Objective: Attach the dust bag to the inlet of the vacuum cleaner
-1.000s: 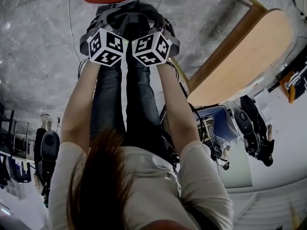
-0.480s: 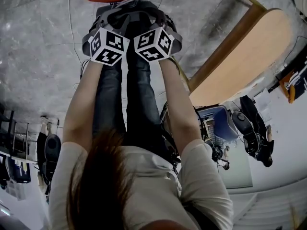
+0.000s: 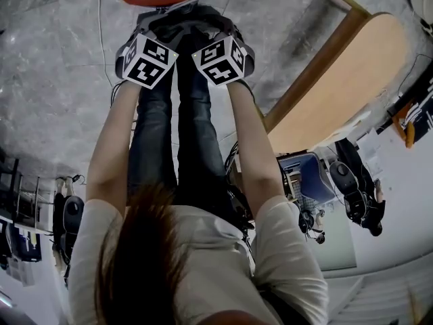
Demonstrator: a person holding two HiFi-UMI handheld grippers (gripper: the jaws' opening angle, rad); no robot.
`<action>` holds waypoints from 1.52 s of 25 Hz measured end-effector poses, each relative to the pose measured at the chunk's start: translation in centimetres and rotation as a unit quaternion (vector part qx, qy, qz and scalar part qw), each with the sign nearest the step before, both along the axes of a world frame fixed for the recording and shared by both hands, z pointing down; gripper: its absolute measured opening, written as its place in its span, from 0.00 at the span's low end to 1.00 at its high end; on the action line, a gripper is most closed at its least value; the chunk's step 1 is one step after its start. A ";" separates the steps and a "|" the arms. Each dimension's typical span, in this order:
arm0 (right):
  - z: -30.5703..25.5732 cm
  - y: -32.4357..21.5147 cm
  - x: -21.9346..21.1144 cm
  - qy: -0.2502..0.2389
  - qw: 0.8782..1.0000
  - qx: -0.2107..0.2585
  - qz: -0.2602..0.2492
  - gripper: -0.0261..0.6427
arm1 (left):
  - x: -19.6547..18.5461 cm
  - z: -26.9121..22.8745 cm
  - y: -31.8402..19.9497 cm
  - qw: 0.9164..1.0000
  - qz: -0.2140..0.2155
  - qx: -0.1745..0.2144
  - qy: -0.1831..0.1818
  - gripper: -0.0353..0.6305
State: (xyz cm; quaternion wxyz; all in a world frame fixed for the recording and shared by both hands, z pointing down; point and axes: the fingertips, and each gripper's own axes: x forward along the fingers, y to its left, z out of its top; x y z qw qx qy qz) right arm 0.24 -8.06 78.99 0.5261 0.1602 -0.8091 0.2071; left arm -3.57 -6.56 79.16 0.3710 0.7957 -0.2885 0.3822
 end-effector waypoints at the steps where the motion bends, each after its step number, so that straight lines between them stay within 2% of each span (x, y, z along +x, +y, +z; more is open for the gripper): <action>1: -0.1 0.0 -0.1 -0.002 1.000 -0.004 0.003 0.30 | 0.1 -0.1 0.1 1.000 0.001 -0.003 0.004 0.37; 4: -0.2 0.1 -0.2 -0.007 1.000 -0.015 0.006 0.33 | 0.4 -0.3 0.4 1.000 0.000 -0.014 0.015 0.40; 11: -0.7 0.4 0.1 -0.014 1.000 -0.024 -0.008 0.36 | 0.5 -0.6 -0.2 1.000 -0.012 -0.015 0.015 0.41; 20: -2.1 -0.4 0.9 -0.029 0.999 -0.025 0.009 0.36 | 0.1 -1.6 -0.5 0.999 -0.032 -0.012 0.015 0.41; 24: -3.2 -0.4 1.4 -0.044 0.998 -0.028 0.033 0.36 | 0.2 -2.5 -0.6 0.999 -0.045 -0.006 0.017 0.41; 29: -6.1 -1.9 1.3 -0.085 0.992 0.002 0.094 0.31 | -0.2 -4.9 -1.6 0.998 -0.062 0.014 0.016 0.41; 33: -8.0 -2.7 1.3 -0.117 0.984 0.013 0.134 0.25 | -0.3 -6.7 -2.3 0.996 -0.085 0.032 0.019 0.36; 38: -10.1 -4.3 1.4 -0.142 0.973 0.028 0.179 0.17 | -0.8 -8.9 -3.3 0.991 -0.115 0.067 0.015 0.19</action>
